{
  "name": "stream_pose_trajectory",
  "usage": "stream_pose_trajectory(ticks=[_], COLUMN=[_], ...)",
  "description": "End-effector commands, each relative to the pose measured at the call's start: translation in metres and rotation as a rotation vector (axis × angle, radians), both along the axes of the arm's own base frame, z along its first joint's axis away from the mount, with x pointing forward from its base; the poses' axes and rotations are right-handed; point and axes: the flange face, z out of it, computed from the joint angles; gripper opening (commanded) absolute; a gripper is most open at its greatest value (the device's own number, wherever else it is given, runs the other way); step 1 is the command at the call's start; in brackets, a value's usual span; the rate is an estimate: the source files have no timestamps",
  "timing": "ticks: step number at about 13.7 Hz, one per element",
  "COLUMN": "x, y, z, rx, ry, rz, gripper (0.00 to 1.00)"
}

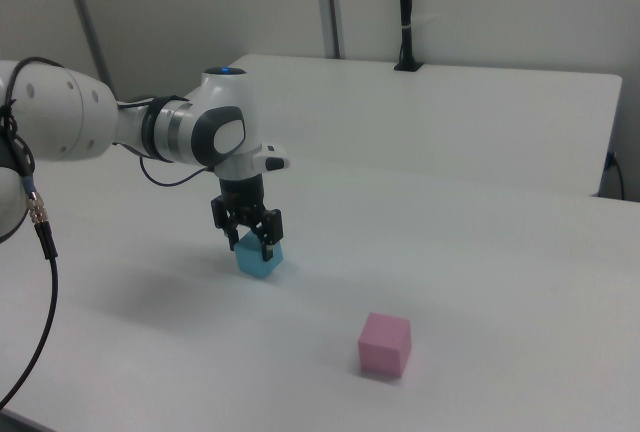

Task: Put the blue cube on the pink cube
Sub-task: 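Close the gripper on the light-blue cube and lift it, then carry the light-blue cube over the pink cube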

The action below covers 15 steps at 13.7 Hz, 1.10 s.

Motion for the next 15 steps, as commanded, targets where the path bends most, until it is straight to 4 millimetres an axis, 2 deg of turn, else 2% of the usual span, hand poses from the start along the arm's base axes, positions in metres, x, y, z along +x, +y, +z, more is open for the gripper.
stream_pose_trajectory(ticks=[1,2,3,6,9,15], x=[0.001,0.0,-0.004,-0.017,-0.035,-0.061], y=[-0.006,-0.01,-0.015,-0.07,-0.129,-0.219], z=[0.013,0.017,0.026,0.065,0.089,0.087], rx=[0.004,0.0,-0.003,0.002,-0.007,-0.054], ry=[-0.025,-0.022,-0.013,0.002,0.028,0.083], rz=[-0.012,-0.01,0.003,0.05,0.101,0.146], gripper=[0.3,0.26,0.26,0.26,0.28,0.29])
